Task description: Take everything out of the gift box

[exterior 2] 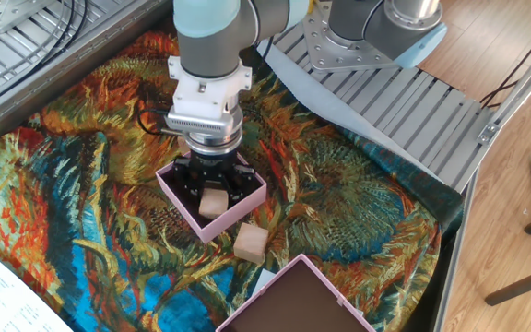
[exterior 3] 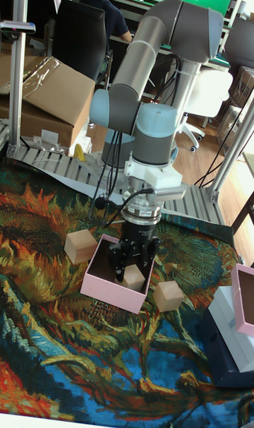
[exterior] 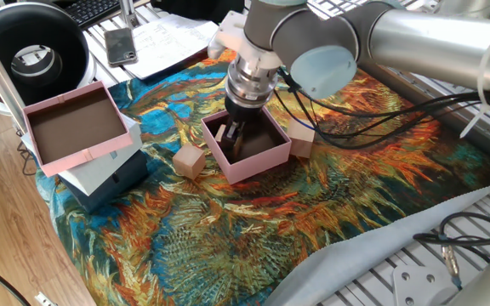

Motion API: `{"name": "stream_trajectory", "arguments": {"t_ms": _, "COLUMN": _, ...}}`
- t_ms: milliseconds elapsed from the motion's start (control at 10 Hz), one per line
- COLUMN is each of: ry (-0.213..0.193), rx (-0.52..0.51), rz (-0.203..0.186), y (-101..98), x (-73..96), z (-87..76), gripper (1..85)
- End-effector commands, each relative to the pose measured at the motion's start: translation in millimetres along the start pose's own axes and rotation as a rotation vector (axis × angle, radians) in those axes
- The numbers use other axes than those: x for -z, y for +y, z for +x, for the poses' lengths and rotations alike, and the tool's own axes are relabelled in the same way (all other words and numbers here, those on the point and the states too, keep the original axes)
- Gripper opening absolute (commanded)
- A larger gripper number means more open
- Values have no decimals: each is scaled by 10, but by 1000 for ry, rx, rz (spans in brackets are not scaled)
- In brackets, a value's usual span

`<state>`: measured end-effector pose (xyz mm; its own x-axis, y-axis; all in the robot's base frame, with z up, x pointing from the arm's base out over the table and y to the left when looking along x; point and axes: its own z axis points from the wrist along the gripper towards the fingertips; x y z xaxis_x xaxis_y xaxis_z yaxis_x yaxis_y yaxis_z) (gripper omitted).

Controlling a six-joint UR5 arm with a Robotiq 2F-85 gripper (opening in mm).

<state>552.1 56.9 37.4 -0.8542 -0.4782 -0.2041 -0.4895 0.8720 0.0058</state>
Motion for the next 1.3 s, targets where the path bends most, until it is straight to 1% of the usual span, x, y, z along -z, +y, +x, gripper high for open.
{"name": "stream_trajectory", "arguments": {"t_ms": 0, "ry": 21, "rx": -48, "rz": -17, "y": 36, "x": 227, "z": 93, "gripper": 360}}
{"name": "stream_trajectory", "arguments": {"t_ms": 200, "ry": 42, "rx": -67, "rz": -28, "y": 93, "x": 370, "z": 179, "gripper": 347}}
{"name": "stream_trajectory", "arguments": {"t_ms": 300, "ry": 51, "rx": -71, "rz": -50, "y": 178, "x": 464, "z": 227, "gripper": 350}}
{"name": "stream_trajectory", "arguments": {"t_ms": 400, "ry": 71, "rx": -86, "rz": -60, "y": 245, "x": 550, "z": 300, "gripper": 397}}
{"name": "stream_trajectory", "arguments": {"t_ms": 500, "ry": 81, "rx": -105, "rz": -69, "y": 321, "x": 630, "z": 337, "gripper": 413}}
{"name": "stream_trajectory", "arguments": {"t_ms": 600, "ry": 88, "rx": -110, "rz": -68, "y": 377, "x": 690, "z": 367, "gripper": 413}}
{"name": "stream_trajectory", "arguments": {"t_ms": 800, "ry": 99, "rx": -119, "rz": -50, "y": 479, "x": 766, "z": 425, "gripper": 413}}
{"name": "stream_trajectory", "arguments": {"t_ms": 1000, "ry": 103, "rx": -139, "rz": -44, "y": 595, "x": 851, "z": 429, "gripper": 410}}
{"name": "stream_trajectory", "arguments": {"t_ms": 1200, "ry": 110, "rx": -163, "rz": -48, "y": 721, "x": 984, "z": 441, "gripper": 400}}
